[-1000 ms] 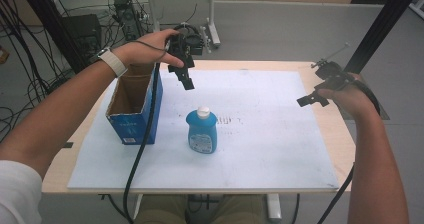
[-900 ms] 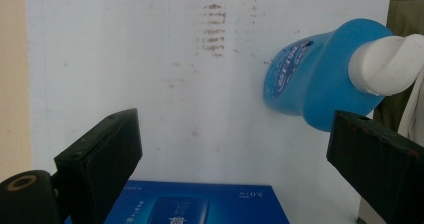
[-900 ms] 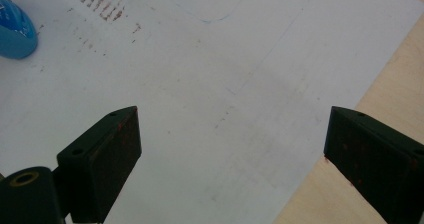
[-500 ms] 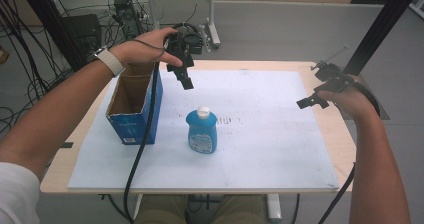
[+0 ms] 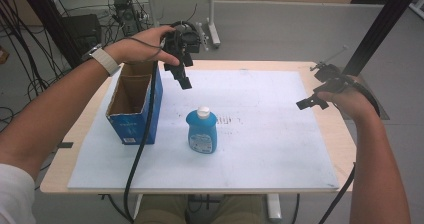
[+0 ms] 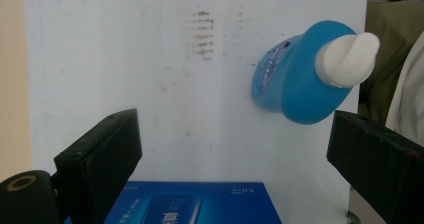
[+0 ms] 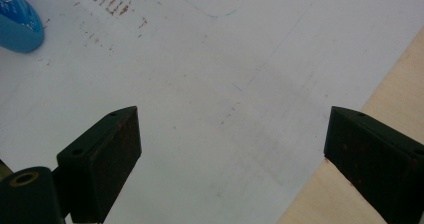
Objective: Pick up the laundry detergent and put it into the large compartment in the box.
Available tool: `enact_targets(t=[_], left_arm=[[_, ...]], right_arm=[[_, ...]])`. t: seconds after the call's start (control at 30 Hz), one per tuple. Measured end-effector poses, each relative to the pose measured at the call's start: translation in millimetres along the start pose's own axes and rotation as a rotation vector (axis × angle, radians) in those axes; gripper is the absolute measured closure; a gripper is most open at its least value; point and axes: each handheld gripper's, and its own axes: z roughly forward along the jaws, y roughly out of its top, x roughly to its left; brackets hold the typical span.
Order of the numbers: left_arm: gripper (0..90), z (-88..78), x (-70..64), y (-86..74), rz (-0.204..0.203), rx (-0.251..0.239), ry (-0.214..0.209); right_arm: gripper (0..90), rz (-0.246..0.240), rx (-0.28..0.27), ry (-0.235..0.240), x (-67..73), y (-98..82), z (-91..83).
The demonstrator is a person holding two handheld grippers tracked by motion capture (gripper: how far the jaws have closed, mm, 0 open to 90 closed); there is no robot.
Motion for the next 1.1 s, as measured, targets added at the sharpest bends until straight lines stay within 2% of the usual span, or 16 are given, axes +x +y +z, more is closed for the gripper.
enact_targets(t=[0.33,0.7,1.1], left_arm=[[7.4,-6.1,-8.2,0.1,0.028,-0.003,-0.010],[6.3,-10.4,-19.5,1.5,0.078,-0.023,-0.022],[5.0,-6.9,-26.9,2.7,0.126,-0.027,-0.045]], right_arm=[[7.9,-0.001,-0.005,0.001,0.6,-0.9,-1.5],[8.0,0.003,-0.004,-0.002,1.5,-3.2,-4.2],[8.0,0.008,-0.005,-0.003,2.8,-6.6,-4.9]])
